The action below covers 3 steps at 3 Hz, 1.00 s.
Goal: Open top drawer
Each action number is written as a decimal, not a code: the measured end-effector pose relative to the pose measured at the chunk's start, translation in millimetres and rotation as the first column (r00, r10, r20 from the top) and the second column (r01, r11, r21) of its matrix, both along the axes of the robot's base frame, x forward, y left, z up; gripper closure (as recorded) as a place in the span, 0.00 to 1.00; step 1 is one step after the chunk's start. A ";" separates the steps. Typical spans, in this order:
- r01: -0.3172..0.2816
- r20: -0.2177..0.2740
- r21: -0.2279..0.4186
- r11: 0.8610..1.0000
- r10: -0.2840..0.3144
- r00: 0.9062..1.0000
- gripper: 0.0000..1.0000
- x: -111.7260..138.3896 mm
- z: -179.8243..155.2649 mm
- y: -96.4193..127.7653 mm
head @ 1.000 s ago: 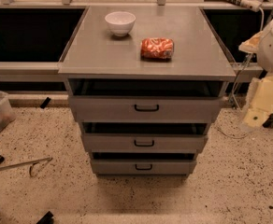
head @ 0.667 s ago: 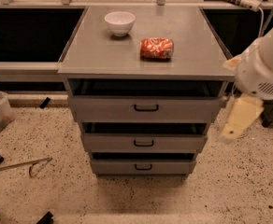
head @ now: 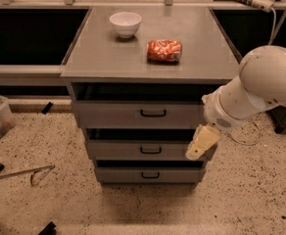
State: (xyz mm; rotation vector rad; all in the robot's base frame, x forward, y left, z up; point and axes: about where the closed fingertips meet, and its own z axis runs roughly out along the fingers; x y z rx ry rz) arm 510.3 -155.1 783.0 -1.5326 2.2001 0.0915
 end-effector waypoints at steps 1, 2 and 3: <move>0.000 0.000 0.000 1.000 0.000 1.000 0.00 0.0 0.0 0.0; 0.018 0.009 -0.012 1.000 -0.018 1.000 0.00 5.2 -6.1 -1.4; 0.033 0.063 0.009 0.999 -0.033 0.997 0.00 21.9 -20.2 -5.5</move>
Offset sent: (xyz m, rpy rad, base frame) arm 0.0130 -0.0052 -0.0144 -0.0259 -0.0193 -0.0451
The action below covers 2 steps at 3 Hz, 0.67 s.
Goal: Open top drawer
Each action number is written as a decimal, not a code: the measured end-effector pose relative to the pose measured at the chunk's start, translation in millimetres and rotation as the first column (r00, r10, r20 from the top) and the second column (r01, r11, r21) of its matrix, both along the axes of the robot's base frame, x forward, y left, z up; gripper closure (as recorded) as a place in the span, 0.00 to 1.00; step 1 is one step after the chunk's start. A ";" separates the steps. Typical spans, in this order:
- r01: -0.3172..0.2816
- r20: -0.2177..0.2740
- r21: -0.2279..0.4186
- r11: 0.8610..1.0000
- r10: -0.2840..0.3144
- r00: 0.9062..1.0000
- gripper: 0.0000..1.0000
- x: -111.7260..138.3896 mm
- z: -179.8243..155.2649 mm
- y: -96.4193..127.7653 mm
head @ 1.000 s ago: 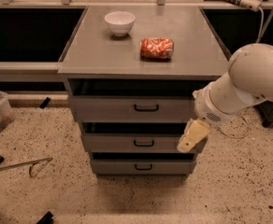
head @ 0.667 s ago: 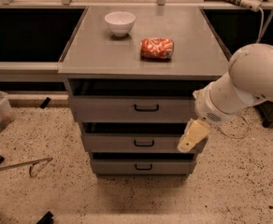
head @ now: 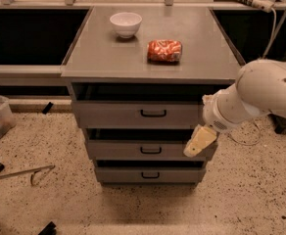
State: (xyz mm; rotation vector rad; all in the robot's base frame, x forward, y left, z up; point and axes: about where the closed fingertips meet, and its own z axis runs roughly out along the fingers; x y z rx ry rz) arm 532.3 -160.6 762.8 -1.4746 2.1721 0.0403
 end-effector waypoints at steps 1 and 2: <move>-0.008 0.062 0.058 0.998 0.004 0.998 0.00 28.9 -17.1 4.4; -0.075 0.060 0.120 0.990 0.068 0.996 0.00 54.3 -54.8 21.2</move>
Offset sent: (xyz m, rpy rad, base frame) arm 0.0813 0.0369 -0.0829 0.1898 -0.0629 0.1328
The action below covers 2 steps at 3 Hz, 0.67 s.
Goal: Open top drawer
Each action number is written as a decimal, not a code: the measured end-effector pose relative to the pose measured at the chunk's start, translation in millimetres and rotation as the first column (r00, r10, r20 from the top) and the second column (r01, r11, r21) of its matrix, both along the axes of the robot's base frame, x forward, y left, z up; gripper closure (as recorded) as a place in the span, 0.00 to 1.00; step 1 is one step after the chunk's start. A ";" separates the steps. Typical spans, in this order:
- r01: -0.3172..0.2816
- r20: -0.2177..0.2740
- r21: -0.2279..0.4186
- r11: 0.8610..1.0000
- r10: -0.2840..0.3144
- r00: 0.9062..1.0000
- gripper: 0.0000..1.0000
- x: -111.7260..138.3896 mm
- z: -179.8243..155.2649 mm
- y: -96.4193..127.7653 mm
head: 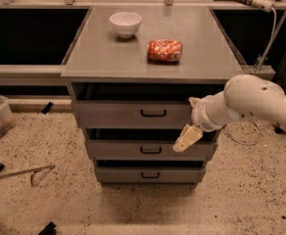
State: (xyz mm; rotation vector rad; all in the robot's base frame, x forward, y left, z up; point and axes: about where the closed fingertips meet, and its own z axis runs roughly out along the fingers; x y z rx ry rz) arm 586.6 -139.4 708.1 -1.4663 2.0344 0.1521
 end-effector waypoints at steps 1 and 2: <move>-0.009 0.009 -0.004 1.000 0.009 1.000 0.00 5.0 -4.6 6.1; -0.016 0.013 0.018 1.000 0.015 1.000 0.00 21.0 -18.4 23.1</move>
Offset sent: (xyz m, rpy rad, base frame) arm 0.0430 0.0427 -0.0370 0.0501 -0.0196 0.0182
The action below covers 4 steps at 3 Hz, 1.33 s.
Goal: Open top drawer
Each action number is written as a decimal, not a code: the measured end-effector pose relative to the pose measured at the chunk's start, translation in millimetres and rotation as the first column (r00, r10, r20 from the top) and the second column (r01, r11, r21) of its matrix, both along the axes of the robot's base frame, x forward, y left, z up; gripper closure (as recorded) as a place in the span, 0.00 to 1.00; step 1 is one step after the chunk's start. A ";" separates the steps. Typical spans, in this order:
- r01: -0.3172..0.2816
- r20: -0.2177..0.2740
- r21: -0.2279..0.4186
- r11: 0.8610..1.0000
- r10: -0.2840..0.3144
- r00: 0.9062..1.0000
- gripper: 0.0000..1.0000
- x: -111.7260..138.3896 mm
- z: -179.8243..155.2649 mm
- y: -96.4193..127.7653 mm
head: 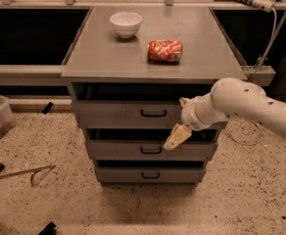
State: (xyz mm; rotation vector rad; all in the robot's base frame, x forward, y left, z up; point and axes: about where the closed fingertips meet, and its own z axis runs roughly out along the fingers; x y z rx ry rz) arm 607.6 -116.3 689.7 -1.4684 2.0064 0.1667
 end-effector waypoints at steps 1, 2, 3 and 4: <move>-0.010 -0.005 0.019 1.000 0.011 1.000 0.00 12.5 -15.0 15.0; -0.013 -0.002 0.025 1.000 0.013 1.000 0.00 20.2 -21.9 21.1; -0.010 0.064 0.021 1.000 0.009 0.998 0.00 36.6 -10.8 25.1; -0.012 0.093 0.013 1.000 0.011 0.996 0.00 45.4 -8.9 29.3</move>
Offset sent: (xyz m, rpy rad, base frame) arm 0.0413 0.0330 -0.0386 0.0374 -0.0118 0.0127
